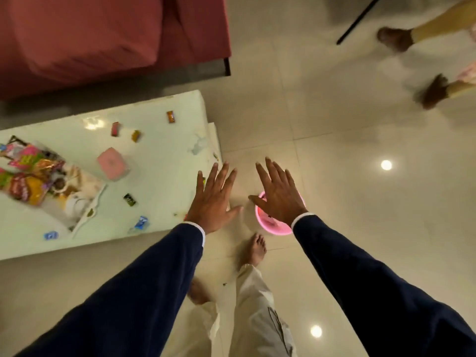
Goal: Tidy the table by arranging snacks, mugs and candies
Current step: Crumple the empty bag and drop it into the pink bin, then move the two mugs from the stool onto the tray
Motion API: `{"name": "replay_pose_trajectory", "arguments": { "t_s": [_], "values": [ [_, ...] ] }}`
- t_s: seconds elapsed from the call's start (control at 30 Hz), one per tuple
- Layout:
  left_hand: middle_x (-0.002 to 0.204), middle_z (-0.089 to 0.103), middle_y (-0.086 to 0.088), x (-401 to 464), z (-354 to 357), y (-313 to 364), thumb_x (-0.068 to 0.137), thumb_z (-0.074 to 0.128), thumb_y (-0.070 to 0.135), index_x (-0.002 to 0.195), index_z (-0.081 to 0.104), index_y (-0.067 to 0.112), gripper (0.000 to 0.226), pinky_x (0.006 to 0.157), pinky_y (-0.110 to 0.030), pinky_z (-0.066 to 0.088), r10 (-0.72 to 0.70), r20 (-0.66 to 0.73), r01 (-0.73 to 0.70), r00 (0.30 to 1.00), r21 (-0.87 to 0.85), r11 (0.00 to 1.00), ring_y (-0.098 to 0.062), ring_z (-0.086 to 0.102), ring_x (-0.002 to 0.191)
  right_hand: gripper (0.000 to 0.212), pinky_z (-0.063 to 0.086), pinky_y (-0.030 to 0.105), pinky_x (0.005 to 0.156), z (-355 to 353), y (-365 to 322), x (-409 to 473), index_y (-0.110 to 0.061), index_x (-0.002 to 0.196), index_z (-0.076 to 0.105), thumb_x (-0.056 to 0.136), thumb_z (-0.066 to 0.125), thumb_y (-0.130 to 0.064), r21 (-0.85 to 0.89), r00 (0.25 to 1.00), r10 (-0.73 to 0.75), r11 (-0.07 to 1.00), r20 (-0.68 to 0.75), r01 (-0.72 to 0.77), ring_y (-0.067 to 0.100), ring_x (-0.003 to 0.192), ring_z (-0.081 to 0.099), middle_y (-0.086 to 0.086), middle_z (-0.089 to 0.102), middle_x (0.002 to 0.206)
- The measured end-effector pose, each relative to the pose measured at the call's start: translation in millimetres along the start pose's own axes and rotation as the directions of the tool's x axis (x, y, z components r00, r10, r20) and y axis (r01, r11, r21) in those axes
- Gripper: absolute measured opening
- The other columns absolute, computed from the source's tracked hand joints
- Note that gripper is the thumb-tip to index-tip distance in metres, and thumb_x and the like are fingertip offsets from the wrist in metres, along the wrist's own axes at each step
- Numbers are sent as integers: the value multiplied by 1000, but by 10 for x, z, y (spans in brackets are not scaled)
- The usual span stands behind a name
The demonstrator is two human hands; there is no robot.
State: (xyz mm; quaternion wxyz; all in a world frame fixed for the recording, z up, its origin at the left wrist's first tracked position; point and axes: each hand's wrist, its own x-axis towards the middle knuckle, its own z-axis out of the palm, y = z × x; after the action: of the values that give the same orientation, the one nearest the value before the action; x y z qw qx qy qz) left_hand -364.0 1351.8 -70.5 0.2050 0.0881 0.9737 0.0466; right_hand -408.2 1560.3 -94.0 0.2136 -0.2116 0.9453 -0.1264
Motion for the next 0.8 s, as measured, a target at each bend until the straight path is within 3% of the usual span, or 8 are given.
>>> {"name": "replay_pose_trajectory", "arguments": {
  "t_s": [0.17,0.3,0.47,0.67,0.8],
  "values": [
    [169,-8,-8,-715,-663,-359,92,36,70,161,3,17,93,121,-62,7,-92,-153,98,984,29,995,-32,-5,156,88,21,60,119,-773,-765,-107,-15,159,11,93,39,-66,-74,985,-146,987,-88,139,37,153,15,17,7,167],
    [169,-9,-9,-1288,-935,-710,95,41,64,161,6,17,89,121,-63,9,-165,-203,177,965,44,983,-33,-6,155,88,23,62,118,-1076,-1451,-180,-15,159,13,92,39,-66,-141,961,-251,962,-112,235,37,152,17,16,11,166],
    [168,-12,-9,-2269,-889,-1342,96,45,59,161,6,17,86,121,-63,3,-318,-230,326,920,-1,945,-34,-9,155,87,18,63,118,-1004,-2524,-280,-15,159,14,94,45,-64,-224,923,-378,908,-73,354,37,153,16,15,8,167],
    [169,-4,-10,-3552,-766,-2224,96,52,51,159,21,17,78,120,-65,4,-448,-260,449,855,-57,891,-35,-4,155,86,16,64,119,-773,-3940,-419,-16,159,15,93,51,-58,-291,855,-518,824,-36,487,35,153,16,13,10,167],
    [169,-2,-12,-4259,-760,-2750,97,49,53,159,19,17,78,119,-64,4,-517,-303,532,801,-38,846,-36,-4,155,87,15,64,119,-619,-4728,-440,-17,159,13,93,50,-60,-319,831,-556,789,-8,525,34,153,15,12,9,167]
  ]
}}
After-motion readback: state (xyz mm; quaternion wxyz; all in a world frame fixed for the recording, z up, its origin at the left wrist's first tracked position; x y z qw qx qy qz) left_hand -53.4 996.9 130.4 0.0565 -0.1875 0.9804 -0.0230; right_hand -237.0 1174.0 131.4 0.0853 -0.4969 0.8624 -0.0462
